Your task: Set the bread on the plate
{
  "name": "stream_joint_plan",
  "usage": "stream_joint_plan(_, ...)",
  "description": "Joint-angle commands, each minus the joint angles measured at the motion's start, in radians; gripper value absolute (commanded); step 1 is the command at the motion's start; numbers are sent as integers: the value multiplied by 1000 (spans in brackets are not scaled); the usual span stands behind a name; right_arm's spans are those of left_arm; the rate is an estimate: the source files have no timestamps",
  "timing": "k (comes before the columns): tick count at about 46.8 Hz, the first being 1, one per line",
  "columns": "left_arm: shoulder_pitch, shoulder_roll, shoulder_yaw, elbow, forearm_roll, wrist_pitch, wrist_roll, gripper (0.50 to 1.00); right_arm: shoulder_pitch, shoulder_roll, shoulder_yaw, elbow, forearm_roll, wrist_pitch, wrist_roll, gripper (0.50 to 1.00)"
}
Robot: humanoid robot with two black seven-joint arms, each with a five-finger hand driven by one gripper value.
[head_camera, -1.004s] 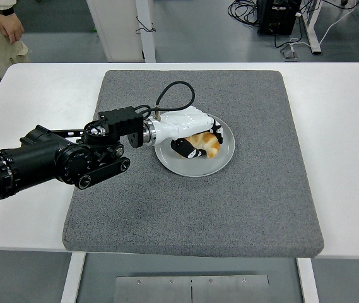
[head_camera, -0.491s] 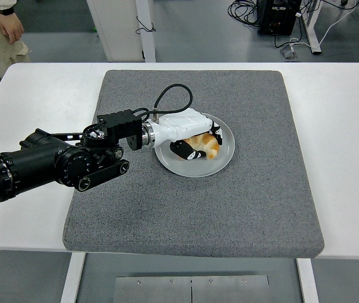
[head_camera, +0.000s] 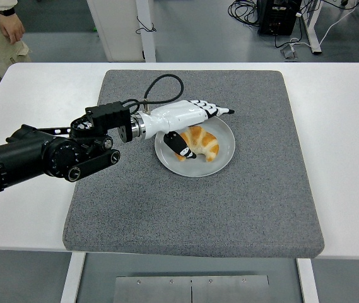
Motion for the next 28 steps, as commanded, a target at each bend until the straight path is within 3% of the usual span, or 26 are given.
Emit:
stream_joint_plan(1, -34, 34, -1, -33, -61, -9, 0, 972, 0, 0, 0, 0, 0, -1, 0, 1000)
stream_joint_plan(8, -80, 101, -8, -112, -233, -77, 1, 972, 0, 0, 0, 0, 0, -1, 0, 1000)
stream_joint_plan(17, -132, 128, -13, -119, -411, -94, 1, 972, 0, 0, 0, 0, 0, -1, 0, 1000)
stream_joint_plan(28, -103, 161, -176, -119, -612, -140, -3, 972, 0, 0, 0, 0, 0, -1, 0, 1000)
